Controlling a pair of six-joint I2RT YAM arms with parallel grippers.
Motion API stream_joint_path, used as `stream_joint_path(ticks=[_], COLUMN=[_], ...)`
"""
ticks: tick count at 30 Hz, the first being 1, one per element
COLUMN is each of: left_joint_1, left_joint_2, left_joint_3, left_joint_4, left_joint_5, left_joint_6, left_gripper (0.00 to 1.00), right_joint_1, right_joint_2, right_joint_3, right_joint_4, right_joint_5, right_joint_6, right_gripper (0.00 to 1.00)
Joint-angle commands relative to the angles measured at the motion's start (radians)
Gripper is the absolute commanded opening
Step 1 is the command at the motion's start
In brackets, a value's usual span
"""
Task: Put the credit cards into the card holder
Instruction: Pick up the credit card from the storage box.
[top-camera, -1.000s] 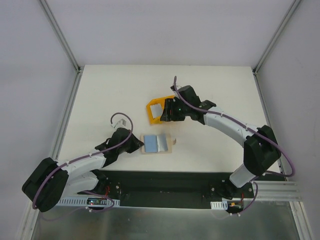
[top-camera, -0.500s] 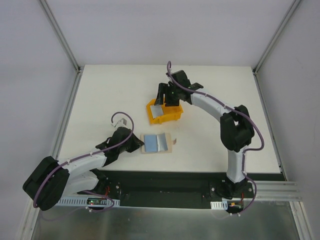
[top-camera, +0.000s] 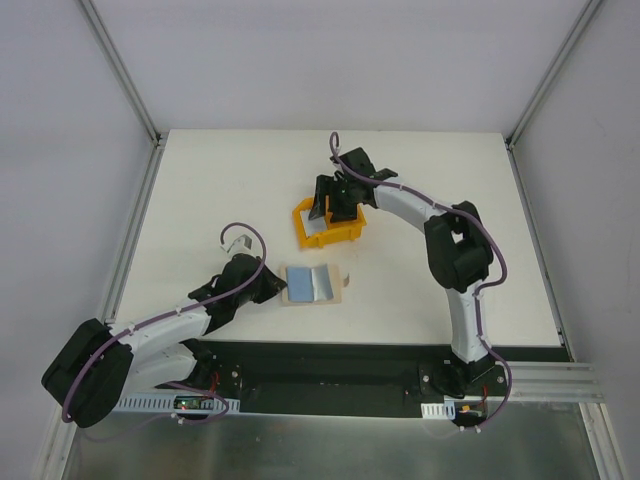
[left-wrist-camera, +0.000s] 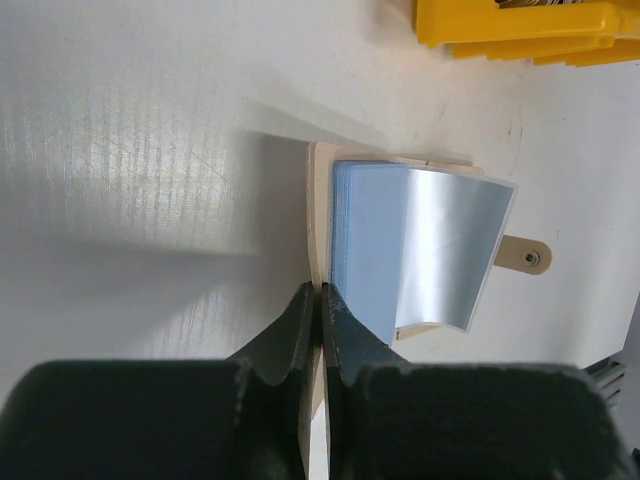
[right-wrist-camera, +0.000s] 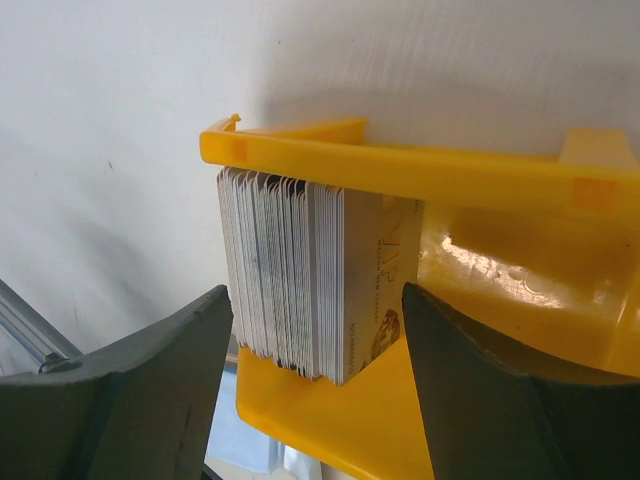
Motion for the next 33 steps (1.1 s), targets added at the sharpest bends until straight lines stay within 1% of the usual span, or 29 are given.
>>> stream_joint_path(ticks=[1,8,12,17,33], left_joint_1=[-0.006,-0.006,-0.006,-0.006,-0.006], left_joint_2=[-0.006,0.031,0.049,0.077,0.126], left_joint_3=[0.017,0.019,0.019,0.028,0.05], left_joint_4=[0.008,0.051,0.068,0.068,0.07], left_joint_5=[-0.024,0.014,0.027,0.042,0.068], left_joint_6=[0.021,0.036,0.033,0.033,0.031], left_gripper=[0.0,0.0,0.0,0.0,0.0], right_joint_1=[-0.001,-0.002,-0.002,-0.002,-0.004], right_joint_2=[0.016,0.028,0.024,0.007,-0.022], right_joint_3=[0.04,0.037,0.034,0.029,0.014], right_joint_4=[0.012,0.024,0.024,0.024,0.028], right_joint_5=[-0.062,-0.111,-0.118,-0.122,-0.113], right_joint_6=[-0.01,-0.004,-0.006,-0.01,-0.017], right_gripper=[0.72,0.71,0.68,0.59,0.36])
